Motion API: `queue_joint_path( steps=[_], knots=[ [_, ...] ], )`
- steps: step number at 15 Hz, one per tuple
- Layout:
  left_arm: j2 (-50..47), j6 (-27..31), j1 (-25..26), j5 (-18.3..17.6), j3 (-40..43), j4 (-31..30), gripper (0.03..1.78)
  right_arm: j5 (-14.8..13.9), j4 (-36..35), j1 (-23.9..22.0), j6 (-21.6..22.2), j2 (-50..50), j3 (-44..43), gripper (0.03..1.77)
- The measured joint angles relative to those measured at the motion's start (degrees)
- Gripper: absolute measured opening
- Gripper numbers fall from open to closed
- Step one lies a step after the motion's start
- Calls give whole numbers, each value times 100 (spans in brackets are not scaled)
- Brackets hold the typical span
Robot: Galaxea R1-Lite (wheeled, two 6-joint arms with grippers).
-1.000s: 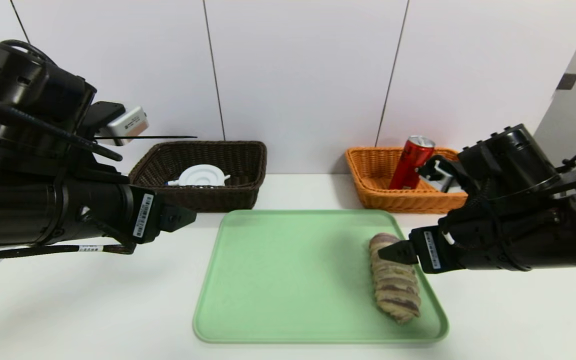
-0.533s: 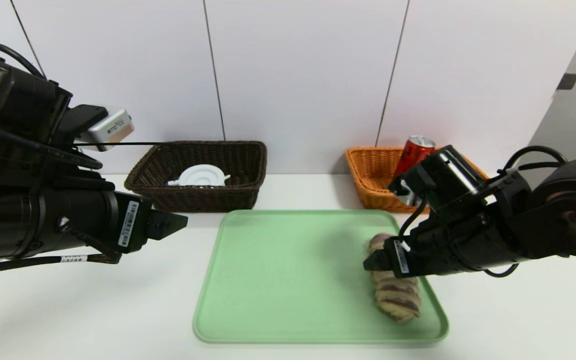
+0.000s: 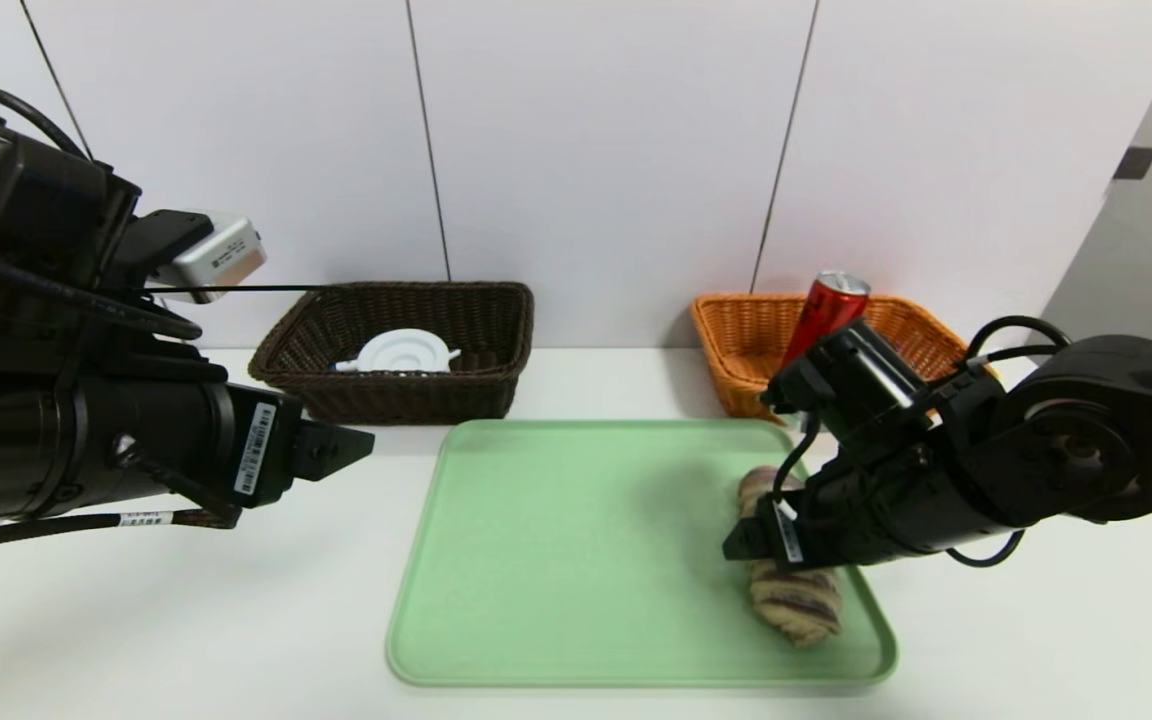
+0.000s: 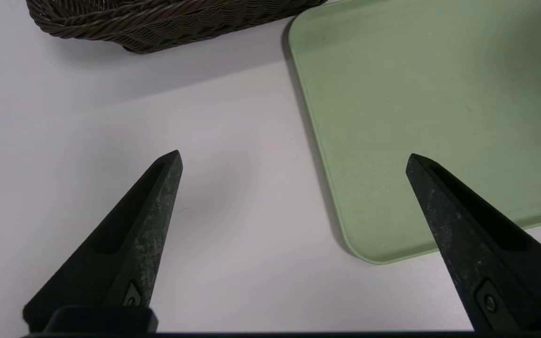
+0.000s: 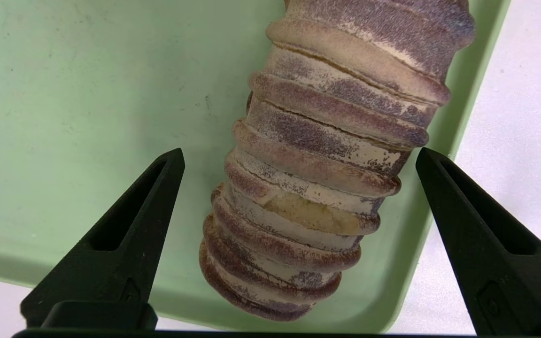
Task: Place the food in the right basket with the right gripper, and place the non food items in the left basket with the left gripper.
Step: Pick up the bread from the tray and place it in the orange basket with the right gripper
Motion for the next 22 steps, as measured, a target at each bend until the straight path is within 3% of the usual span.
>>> queue_joint_path(
  steps=[3,7,8,9,18,20,22],
  knots=[
    [4,-4,4,4,0,0,169,1,-11,39,-9,105,17,113],
    [6,-9,10,6,0,-1,169,9,-30,90,-20,118,37,70],
    [6,-9,10,6,0,-1,169,15,-48,91,-22,74,34,25],
    [6,-11,10,9,0,-1,169,12,-72,94,-34,16,26,14],
    [-21,0,10,6,-28,-1,169,-22,-863,-63,-389,-1059,-269,14],
    [-13,13,12,2,-50,-1,169,-22,-885,-254,-670,-1257,-427,14],
    [6,38,17,-2,-74,-63,169,-33,-887,-488,-1228,-1408,-567,14]
  ],
)
